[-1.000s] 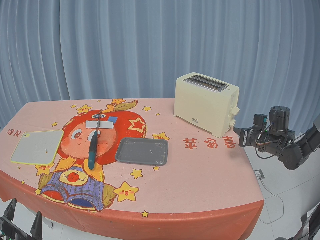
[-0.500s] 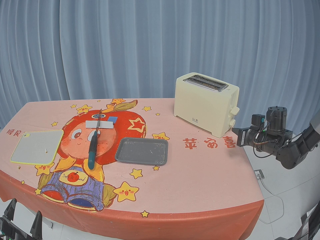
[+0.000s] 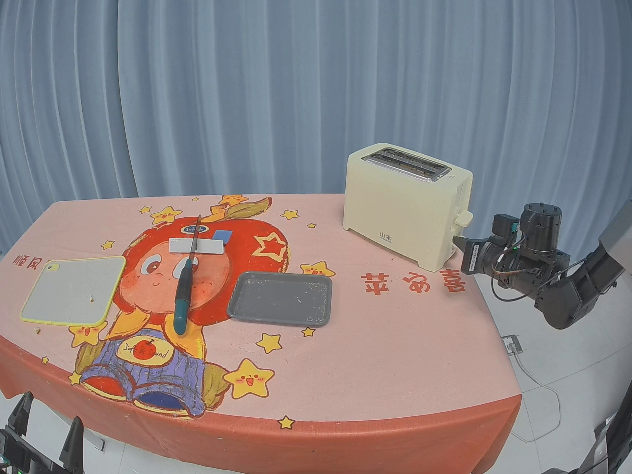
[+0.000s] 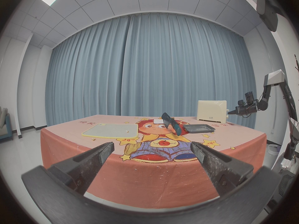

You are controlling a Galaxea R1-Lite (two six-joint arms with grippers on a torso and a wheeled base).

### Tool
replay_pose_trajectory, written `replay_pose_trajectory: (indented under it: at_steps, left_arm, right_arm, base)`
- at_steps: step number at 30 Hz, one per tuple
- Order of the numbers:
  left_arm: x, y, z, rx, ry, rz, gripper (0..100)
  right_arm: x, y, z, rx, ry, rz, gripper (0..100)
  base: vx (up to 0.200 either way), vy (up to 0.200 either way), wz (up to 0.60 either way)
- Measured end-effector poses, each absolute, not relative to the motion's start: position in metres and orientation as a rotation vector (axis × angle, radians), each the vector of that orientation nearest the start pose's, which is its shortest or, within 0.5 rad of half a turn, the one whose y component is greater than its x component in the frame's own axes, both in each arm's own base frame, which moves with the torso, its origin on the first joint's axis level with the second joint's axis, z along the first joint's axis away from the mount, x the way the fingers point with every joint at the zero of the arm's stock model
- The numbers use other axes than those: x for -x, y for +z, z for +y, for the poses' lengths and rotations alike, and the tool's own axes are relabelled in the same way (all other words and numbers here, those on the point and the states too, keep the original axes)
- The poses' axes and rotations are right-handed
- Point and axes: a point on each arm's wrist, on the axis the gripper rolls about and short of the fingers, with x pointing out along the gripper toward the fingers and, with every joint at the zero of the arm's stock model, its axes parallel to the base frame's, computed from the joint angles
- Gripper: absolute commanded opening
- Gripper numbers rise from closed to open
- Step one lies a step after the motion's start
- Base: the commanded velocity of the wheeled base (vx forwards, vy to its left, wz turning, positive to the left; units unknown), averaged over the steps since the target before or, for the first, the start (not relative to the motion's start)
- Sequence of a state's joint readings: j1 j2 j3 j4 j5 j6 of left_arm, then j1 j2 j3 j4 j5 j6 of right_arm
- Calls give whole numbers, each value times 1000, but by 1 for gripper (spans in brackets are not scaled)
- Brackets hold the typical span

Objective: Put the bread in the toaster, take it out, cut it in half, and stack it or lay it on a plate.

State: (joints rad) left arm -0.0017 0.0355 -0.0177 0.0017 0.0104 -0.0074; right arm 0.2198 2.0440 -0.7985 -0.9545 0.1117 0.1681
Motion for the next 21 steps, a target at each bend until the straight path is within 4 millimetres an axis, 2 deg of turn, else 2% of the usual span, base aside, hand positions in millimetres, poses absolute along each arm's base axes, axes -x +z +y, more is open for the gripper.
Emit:
replay_pose_trajectory:
  at_steps: [21]
  left_arm:
    - [21, 81, 0, 7, 8, 20, 100]
  right_arm:
    - [-368, 81, 73, -154, 270, 342, 0]
  base:
    - [0, 0, 0]
